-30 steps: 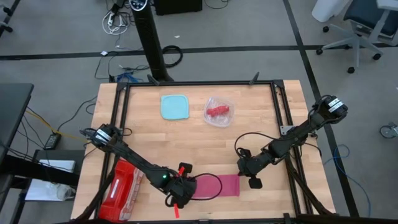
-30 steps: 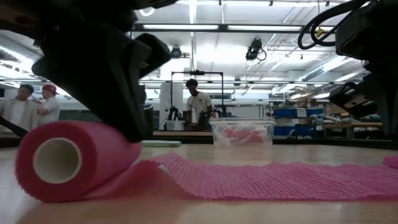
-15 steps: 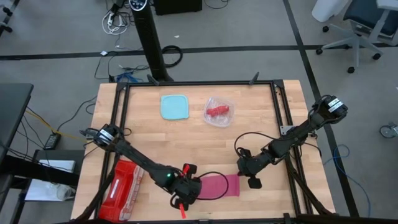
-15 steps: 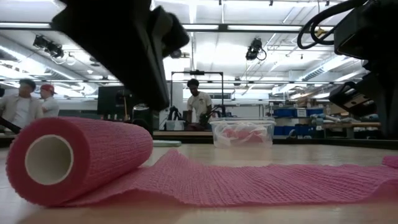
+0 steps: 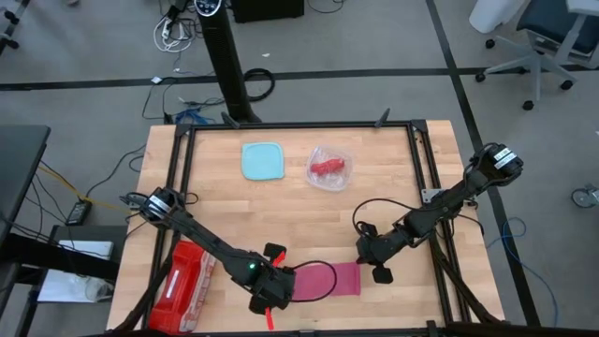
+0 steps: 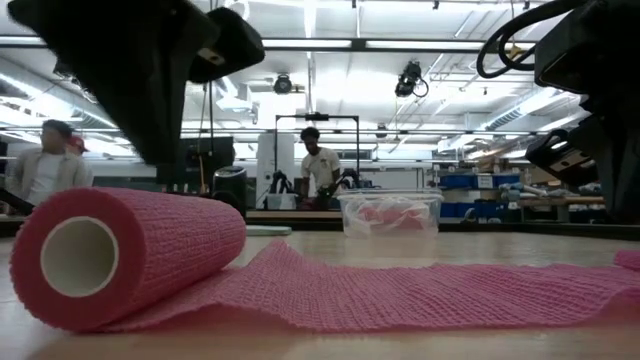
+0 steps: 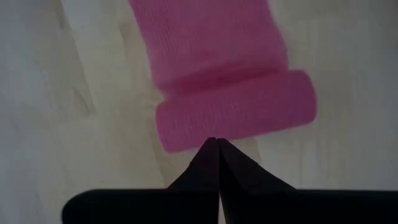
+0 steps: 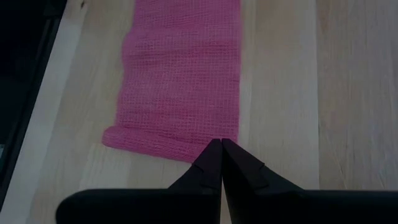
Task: Roll bandage
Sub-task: Roll the pink bandage
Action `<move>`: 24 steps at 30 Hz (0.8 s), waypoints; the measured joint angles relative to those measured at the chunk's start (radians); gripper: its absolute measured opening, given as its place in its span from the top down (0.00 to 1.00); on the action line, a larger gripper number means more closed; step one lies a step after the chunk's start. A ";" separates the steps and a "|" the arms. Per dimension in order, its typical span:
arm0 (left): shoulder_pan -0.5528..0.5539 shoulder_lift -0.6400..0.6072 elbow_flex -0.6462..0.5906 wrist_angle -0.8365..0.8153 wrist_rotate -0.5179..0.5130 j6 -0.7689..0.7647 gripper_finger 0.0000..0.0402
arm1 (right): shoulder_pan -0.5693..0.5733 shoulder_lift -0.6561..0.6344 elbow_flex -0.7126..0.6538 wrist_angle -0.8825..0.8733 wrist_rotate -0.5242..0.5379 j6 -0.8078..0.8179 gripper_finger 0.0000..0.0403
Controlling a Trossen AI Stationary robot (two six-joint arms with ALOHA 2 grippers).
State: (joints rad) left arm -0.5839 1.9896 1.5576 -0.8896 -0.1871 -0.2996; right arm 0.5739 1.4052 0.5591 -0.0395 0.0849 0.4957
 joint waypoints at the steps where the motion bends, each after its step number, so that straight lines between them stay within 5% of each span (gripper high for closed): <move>1: -0.001 0.000 -0.006 0.007 0.001 0.000 1.00 | 0.000 0.000 0.000 0.000 0.000 0.000 0.97; 24: 0.001 -0.001 -0.188 0.305 -0.006 0.010 1.00 | 0.000 0.000 0.000 -0.001 0.000 -0.001 0.97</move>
State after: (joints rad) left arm -0.5827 1.9888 1.3695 -0.5850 -0.1933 -0.2894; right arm 0.5736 1.4052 0.5591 -0.0402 0.0849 0.4950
